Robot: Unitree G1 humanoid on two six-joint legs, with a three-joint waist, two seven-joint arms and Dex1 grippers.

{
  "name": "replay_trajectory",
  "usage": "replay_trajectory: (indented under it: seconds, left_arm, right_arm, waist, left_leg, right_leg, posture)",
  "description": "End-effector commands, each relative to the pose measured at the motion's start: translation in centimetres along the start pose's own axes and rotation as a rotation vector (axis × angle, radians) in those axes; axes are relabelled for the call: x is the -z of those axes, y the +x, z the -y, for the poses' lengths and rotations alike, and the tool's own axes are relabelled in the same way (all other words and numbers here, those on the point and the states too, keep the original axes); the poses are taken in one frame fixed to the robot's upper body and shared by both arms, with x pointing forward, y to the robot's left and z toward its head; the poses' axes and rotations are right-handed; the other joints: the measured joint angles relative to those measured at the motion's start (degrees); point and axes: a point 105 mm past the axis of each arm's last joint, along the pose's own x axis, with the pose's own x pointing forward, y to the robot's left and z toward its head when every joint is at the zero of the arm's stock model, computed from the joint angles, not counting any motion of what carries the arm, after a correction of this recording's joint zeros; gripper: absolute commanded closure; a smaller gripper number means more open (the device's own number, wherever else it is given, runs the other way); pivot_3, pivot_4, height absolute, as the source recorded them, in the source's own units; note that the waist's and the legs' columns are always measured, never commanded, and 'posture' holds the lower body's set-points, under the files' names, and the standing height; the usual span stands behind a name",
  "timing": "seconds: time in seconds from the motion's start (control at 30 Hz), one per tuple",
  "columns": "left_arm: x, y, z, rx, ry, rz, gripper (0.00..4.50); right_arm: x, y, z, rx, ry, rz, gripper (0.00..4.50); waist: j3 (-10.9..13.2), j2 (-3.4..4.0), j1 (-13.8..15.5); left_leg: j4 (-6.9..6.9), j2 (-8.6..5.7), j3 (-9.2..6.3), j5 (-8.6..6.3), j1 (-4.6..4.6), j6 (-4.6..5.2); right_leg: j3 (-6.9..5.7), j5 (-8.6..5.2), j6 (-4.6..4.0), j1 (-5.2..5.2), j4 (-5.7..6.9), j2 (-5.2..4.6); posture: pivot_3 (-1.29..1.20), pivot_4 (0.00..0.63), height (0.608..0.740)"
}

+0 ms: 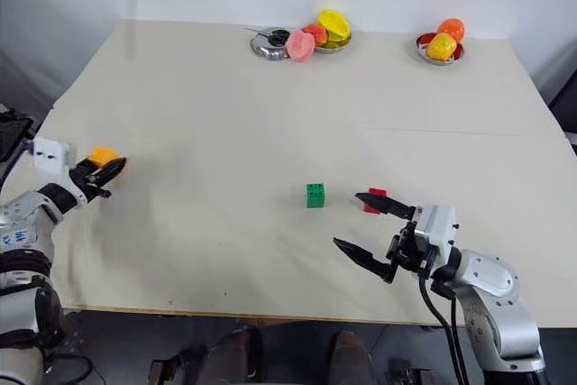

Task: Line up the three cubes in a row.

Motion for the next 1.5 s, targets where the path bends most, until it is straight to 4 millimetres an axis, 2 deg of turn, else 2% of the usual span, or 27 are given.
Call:
replay_trajectory:
  seconds: [0.03, 0.07, 0.13, 0.17, 0.27, 0.37, 0.5, 0.8, 1.0, 1.17, 1.2, 1.23, 1.43, 1.5]
  left_arm:
    - [-3.7, 4.0, 10.2, 0.640, 0.179, 0.154, 2.97]
    - [-3.3, 4.8, 11.9, 0.733, 0.206, 0.130, 2.97]
    - [-2.9, 6.0, 13.9, 0.846, 0.206, 0.109, 2.97]
    - [-2.9, 6.3, 14.3, 0.871, 0.197, 0.109, 2.97]
    - [-3.1, 9.2, 16.6, 0.944, 0.206, 0.071, 2.97]
    - [-3.1, 11.0, 17.4, 0.931, 0.204, 0.039, 2.97]
    - [-2.9, 11.8, 17.8, 0.932, 0.224, 0.001, 2.97]
    - [-3.0, 12.1, 16.4, 0.876, 0.245, -0.054, 2.97]
    - [-1.9, 11.1, 16.2, 0.927, 0.244, -0.114, 2.97]
    - [-2.2, 11.1, 15.3, 0.893, 0.202, -0.114, 2.97]
    - [-2.3, 11.0, 15.1, 0.888, 0.198, -0.107, 2.24]
    - [-2.4, 11.0, 15.1, 0.885, 0.195, -0.106, 2.04]
    - [-3.1, 10.8, 15.0, 0.897, 0.185, -0.046, 0.12]
    - [-3.5, 10.5, 14.7, 0.898, 0.212, -0.020, 0.03]
  right_arm:
    - [-1.6, -2.3, 0.4, 0.034, -0.071, -0.021, 0.00]
    - [-1.6, -2.8, 0.5, 0.040, -0.070, -0.039, 0.00]
    - [-1.5, -3.7, 0.5, 0.049, -0.066, -0.068, 0.00]
    - [-1.5, -4.0, 0.5, 0.051, -0.062, -0.076, 0.00]
    - [-1.4, -5.2, 0.3, 0.071, -0.048, -0.121, 0.00]
    - [-1.5, -5.6, -0.1, 0.093, -0.047, -0.130, 0.00]
    - [-1.5, -5.8, -0.9, 0.124, -0.042, -0.129, 0.00]
    - [-1.3, -6.0, -1.6, 0.159, -0.034, -0.131, 0.00]
    - [-1.2, -6.1, -1.6, 0.159, -0.034, -0.140, 0.00]
    - [-1.2, -6.1, -1.5, 0.156, -0.036, -0.140, 0.00]
    - [-1.1, -6.0, -1.4, 0.155, -0.036, -0.140, 0.00]
    - [-1.0, -6.0, -1.4, 0.153, -0.035, -0.140, 0.00]
    - [-0.8, -5.6, -1.4, 0.143, -0.029, -0.132, 0.00]
    - [-0.7, -5.6, -1.4, 0.138, -0.029, -0.132, 0.00]
  waist:
    - [0.00, 0.03, 1.25]
    - [0.00, 0.02, 1.63]
    - [0.00, 0.01, 1.70]
    - [0.00, 0.01, 1.46]
    - [0.01, 0.00, 0.60]
    - [0.01, -0.01, 0.38]
    - [0.01, -0.01, 0.13]
    - [0.02, -0.02, 0.32]
    - [0.02, -0.02, 0.18]
    - [0.02, -0.02, 0.16]
    - [0.02, -0.02, 0.18]
    - [0.02, -0.02, 0.20]
    - [0.02, -0.02, 0.29]
    - [0.02, -0.02, 0.29]
  left_leg:
    - [0.11, 0.00, 0.01, -0.03, -0.02, 0.03]
    - [0.16, 0.00, 0.01, -0.05, 0.02, 0.05]
    - [0.24, 0.00, 0.04, -0.06, 0.02, 0.06]
    - [0.27, 0.00, 0.05, -0.06, 0.02, 0.06]
    - [0.20, 0.01, 0.11, -0.03, 0.02, 0.04]
    - [0.25, 0.01, 0.11, -0.04, 0.02, 0.08]
    - [0.21, 0.00, 0.13, -0.08, 0.02, 0.14]
    - [0.29, 0.01, 0.13, -0.09, 0.00, 0.16]
    - [0.29, 0.01, 0.13, -0.09, 0.01, 0.16]
    - [0.27, 0.01, 0.13, -0.09, 0.02, 0.15]
    - [0.28, 0.01, 0.13, -0.09, 0.01, 0.16]
    - [0.29, 0.01, 0.13, -0.09, 0.01, 0.16]
    - [0.30, 0.01, 0.13, -0.09, 0.00, 0.16]
    - [0.30, 0.01, 0.13, -0.09, 0.00, 0.15]
  right_leg:
    - [0.01, 0.02, 0.01, 0.06, -0.01, 0.00]
    - [0.02, 0.03, 0.03, 0.12, -0.04, 0.00]
    - [0.06, 0.05, 0.06, 0.12, -0.12, 0.00]
    - [0.08, 0.05, 0.06, 0.07, -0.17, 0.00]
    - [0.19, 0.05, 0.06, -0.10, -0.09, 0.02]
    - [0.20, 0.05, 0.08, -0.04, -0.15, 0.02]
    - [0.24, 0.06, 0.09, -0.10, -0.15, 0.02]
    - [0.25, 0.06, 0.09, -0.09, -0.11, 0.02]
    - [0.25, 0.06, 0.09, -0.10, -0.09, 0.02]
    - [0.26, 0.06, 0.08, -0.11, -0.08, 0.02]
    - [0.26, 0.06, 0.09, -0.11, -0.08, 0.02]
    - [0.26, 0.06, 0.09, -0.10, -0.08, 0.02]
    - [0.26, 0.06, 0.09, -0.11, -0.07, 0.01]
    - [0.26, 0.06, 0.08, -0.11, -0.07, 0.02]
  posture:
    - [0.00, 0.150, 0.740]
    - [0.00, 0.150, 0.740]
    - [0.00, 0.150, 0.740]
    - [0.00, 0.150, 0.740]
    - [0.00, 0.150, 0.740]
    - [0.00, 0.150, 0.740]
    - [0.00, 0.150, 0.740]
    - [0.00, 0.150, 0.740]
    - [0.00, 0.150, 0.740]
    - [0.00, 0.150, 0.740]
    - [0.00, 0.150, 0.740]
    - [0.00, 0.150, 0.740]
    - [0.00, 0.150, 0.740]
    - [0.00, 0.150, 0.740]
